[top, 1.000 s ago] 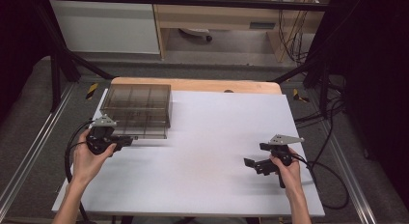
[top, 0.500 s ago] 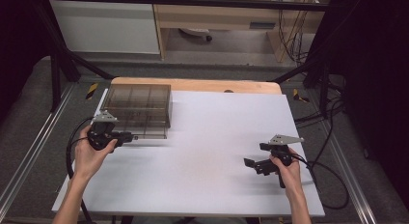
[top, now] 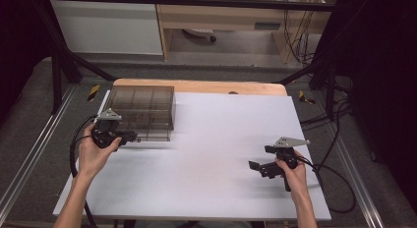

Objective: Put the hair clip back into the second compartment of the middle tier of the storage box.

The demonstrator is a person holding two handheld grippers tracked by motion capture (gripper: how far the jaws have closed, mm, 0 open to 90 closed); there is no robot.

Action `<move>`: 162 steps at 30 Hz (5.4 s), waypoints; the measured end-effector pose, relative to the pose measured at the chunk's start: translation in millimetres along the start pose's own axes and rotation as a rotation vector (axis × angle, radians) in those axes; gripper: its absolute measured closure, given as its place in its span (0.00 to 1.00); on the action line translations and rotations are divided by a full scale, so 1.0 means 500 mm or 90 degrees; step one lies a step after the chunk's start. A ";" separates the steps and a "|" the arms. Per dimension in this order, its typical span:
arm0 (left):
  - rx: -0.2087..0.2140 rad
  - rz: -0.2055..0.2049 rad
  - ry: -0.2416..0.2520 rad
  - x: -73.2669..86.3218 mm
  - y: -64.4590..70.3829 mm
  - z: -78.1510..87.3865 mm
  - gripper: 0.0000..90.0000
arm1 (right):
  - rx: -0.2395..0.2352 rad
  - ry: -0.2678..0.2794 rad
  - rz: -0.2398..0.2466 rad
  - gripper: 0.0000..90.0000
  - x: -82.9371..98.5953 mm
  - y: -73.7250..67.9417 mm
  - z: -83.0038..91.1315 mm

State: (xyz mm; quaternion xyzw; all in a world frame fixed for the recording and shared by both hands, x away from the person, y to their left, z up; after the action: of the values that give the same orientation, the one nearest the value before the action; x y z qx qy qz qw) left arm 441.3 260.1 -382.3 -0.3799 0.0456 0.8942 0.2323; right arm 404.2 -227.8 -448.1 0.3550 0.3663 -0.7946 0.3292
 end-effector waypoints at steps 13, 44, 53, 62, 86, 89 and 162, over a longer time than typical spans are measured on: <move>-0.012 0.006 -0.004 -0.010 -0.011 -0.020 0.88 | 0.000 -0.002 0.000 0.01 0.001 0.000 -0.001; -0.052 0.006 -0.035 -0.004 -0.047 -0.089 0.88 | 0.001 -0.002 0.002 0.01 0.001 0.001 -0.001; -0.059 0.006 -0.042 0.000 -0.051 -0.105 0.88 | 0.001 -0.003 0.001 0.01 0.001 0.001 -0.001; -0.063 0.003 -0.046 0.006 -0.053 -0.115 0.88 | 0.002 -0.003 0.001 0.01 0.001 0.001 -0.001; -0.069 0.012 -0.012 0.004 -0.048 -0.102 0.71 | 0.001 -0.003 0.001 0.01 0.001 0.000 -0.001; -0.066 0.013 -0.010 0.004 -0.048 -0.096 0.66 | 0.001 -0.003 0.001 0.01 0.001 0.000 -0.001; -0.047 -0.019 0.027 0.075 0.010 -0.023 0.07 | -0.001 0.000 -0.003 0.01 0.001 0.001 -0.004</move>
State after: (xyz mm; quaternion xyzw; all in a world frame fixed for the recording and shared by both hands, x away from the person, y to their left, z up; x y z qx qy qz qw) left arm 424.1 267.1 -417.1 -0.4075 0.0116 0.8837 0.2301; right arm 404.9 -226.4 -449.5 0.3539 0.3675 -0.7952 0.3275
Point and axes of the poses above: each handheld gripper's, and its own axes: z roughly backward along the jaws, x roughly out of its underside, y roughly to its right, the point moved 4 cm from there along -z, roughly forward along the jaws, and after that the axes turned 15 degrees about -x, right-handed, at the moved point
